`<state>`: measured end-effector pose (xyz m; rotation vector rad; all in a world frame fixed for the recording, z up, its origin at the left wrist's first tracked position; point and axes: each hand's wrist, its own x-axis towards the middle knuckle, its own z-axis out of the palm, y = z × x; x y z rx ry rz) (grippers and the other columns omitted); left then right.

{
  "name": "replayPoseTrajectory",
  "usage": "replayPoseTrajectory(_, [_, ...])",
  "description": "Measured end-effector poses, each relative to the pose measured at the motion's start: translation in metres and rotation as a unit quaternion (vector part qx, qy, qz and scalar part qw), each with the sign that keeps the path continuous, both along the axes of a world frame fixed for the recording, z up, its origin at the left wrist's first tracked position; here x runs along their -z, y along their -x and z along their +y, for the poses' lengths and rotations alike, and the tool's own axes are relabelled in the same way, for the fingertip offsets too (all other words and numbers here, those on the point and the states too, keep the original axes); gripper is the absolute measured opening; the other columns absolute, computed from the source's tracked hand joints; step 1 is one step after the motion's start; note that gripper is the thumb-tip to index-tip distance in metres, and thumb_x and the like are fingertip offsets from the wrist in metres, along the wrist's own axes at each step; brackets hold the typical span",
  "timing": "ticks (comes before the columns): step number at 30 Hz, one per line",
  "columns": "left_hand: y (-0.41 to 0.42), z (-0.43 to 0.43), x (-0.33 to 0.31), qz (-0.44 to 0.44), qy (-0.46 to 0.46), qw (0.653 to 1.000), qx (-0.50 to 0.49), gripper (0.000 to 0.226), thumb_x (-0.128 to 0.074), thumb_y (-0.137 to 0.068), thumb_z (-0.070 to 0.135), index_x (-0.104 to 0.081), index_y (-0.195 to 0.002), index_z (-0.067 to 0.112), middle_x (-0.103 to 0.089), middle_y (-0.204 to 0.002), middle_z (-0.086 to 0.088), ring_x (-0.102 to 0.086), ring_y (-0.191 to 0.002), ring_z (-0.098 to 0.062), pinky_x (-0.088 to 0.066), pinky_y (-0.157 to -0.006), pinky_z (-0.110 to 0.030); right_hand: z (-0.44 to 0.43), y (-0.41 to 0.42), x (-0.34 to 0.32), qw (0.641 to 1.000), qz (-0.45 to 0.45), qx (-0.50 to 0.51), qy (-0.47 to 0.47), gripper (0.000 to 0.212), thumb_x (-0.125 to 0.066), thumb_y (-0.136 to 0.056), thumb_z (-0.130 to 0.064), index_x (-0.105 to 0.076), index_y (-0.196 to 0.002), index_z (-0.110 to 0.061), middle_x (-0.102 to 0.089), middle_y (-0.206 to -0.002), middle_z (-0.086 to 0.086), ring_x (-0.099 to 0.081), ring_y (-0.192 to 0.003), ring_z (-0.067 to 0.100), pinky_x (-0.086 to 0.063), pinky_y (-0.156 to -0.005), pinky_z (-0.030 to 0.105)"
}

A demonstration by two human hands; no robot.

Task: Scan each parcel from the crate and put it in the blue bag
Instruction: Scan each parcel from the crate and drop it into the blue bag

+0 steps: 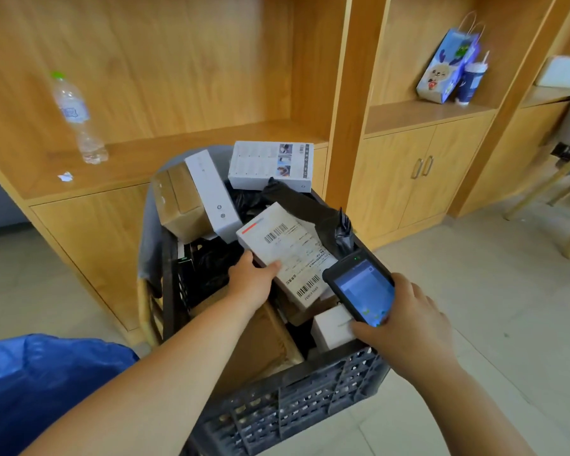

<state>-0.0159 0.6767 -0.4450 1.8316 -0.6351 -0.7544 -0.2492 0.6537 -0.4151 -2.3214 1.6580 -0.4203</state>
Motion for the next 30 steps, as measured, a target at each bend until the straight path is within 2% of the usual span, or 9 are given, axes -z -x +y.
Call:
replayPoseTrajectory(2, [0.008, -0.005, -0.003, 0.001, 0.030, 1.000, -0.008, 0.041, -0.061, -0.093, 0.021, -0.047, -0.131, 0.021, -0.058, -0.131, 0.000, -0.055, -0.119, -0.021, -0.044, -0.074, -0.019, 0.000, 0.000, 0.000, 1.000, 0.001, -0.003, 0.000, 0.093, -0.069, -0.064, -0.060, -0.031, -0.138, -0.019, -0.051, -0.125, 0.000, -0.050, -0.108, 0.023, -0.043, -0.085, 0.037])
replayPoseTrajectory(3, [0.010, -0.007, -0.005, 0.008, 0.037, 0.999, -0.011, 0.045, -0.061, -0.093, 0.021, -0.043, -0.134, 0.021, -0.057, -0.131, 0.000, -0.055, -0.120, -0.021, -0.044, -0.072, -0.019, 0.000, 0.000, -0.001, 1.000, 0.002, -0.005, 0.001, 0.093, -0.068, -0.064, -0.060, -0.030, -0.138, -0.019, -0.050, -0.125, 0.000, -0.050, -0.107, 0.022, -0.043, -0.085, 0.036])
replayPoseTrajectory(7, [0.012, -0.005, -0.009, 0.074, 0.063, 0.995, -0.024, 0.075, -0.067, -0.088, 0.016, -0.021, -0.147, 0.023, -0.053, -0.132, -0.005, -0.054, -0.119, -0.024, -0.051, -0.085, -0.037, 0.003, 0.000, -0.002, 1.000, -0.001, -0.003, 0.005, 0.091, -0.068, -0.066, -0.060, -0.030, -0.138, -0.018, -0.050, -0.125, 0.000, -0.049, -0.107, 0.022, -0.043, -0.084, 0.036])
replayPoseTrajectory(9, [0.012, 0.002, -0.013, 0.100, 0.089, 0.990, -0.037, 0.078, -0.072, -0.084, 0.015, -0.024, -0.145, 0.020, -0.057, -0.126, -0.005, -0.058, -0.109, -0.021, -0.053, -0.080, -0.035, 0.005, -0.001, -0.004, 1.000, -0.003, 0.001, 0.012, 0.091, -0.068, -0.066, -0.060, -0.029, -0.138, -0.018, -0.050, -0.125, 0.000, -0.049, -0.107, 0.022, -0.043, -0.084, 0.036])
replayPoseTrajectory(12, [0.010, 0.019, -0.018, 0.067, 0.097, 0.992, -0.053, 0.060, -0.076, -0.080, 0.021, -0.044, -0.130, 0.014, -0.062, -0.116, -0.001, -0.060, -0.090, -0.010, -0.051, -0.070, -0.026, 0.010, 0.000, -0.010, 1.000, -0.003, 0.006, 0.029, 0.091, -0.070, -0.065, -0.058, -0.030, -0.136, -0.018, -0.051, -0.122, 0.000, -0.050, -0.106, 0.022, -0.044, -0.083, 0.036])
replayPoseTrajectory(16, [0.002, 0.052, -0.026, 0.076, 0.132, 0.986, -0.071, 0.042, -0.075, -0.080, 0.023, -0.056, -0.117, 0.018, -0.066, -0.110, 0.001, -0.064, -0.100, -0.020, -0.054, -0.083, -0.042, 0.023, 0.001, -0.018, 0.998, -0.025, 0.013, 0.053, 0.083, -0.073, -0.059, -0.052, -0.038, -0.126, -0.019, -0.053, -0.109, -0.001, -0.051, -0.094, 0.022, -0.044, -0.075, 0.036])
replayPoseTrajectory(20, [-0.009, 0.098, -0.039, 0.074, 0.187, 0.976, -0.087, 0.030, -0.075, -0.079, 0.019, -0.060, -0.101, 0.033, -0.072, -0.097, 0.010, -0.067, -0.095, -0.015, -0.053, -0.081, -0.042, 0.040, -0.001, -0.030, 0.996, -0.054, 0.005, 0.077, 0.087, -0.076, -0.057, -0.049, -0.038, -0.129, -0.018, -0.054, -0.112, 0.000, -0.051, -0.098, 0.024, -0.043, -0.077, 0.038])
replayPoseTrajectory(27, [-0.018, 0.190, -0.058, 0.086, 0.245, 0.962, -0.086, 0.038, -0.071, -0.082, 0.008, -0.057, -0.107, 0.033, -0.074, -0.102, 0.010, -0.071, -0.093, -0.011, -0.057, -0.068, -0.031, 0.085, -0.013, -0.056, 0.991, -0.074, -0.068, 0.093, 0.092, -0.078, -0.059, -0.051, -0.037, -0.134, -0.017, -0.054, -0.121, 0.002, -0.052, -0.107, 0.027, -0.044, -0.081, 0.040])
replayPoseTrajectory(30, [-0.021, 0.229, -0.068, 0.068, 0.264, 0.958, -0.091, 0.044, -0.069, -0.083, 0.007, -0.057, -0.121, 0.024, -0.072, -0.110, 0.008, -0.069, -0.101, -0.012, -0.056, -0.079, -0.039, 0.109, -0.021, -0.065, 0.986, -0.072, -0.122, 0.090, 0.092, -0.080, -0.059, -0.048, -0.037, -0.134, -0.019, -0.055, -0.122, 0.001, -0.053, -0.108, 0.026, -0.046, -0.081, 0.039])
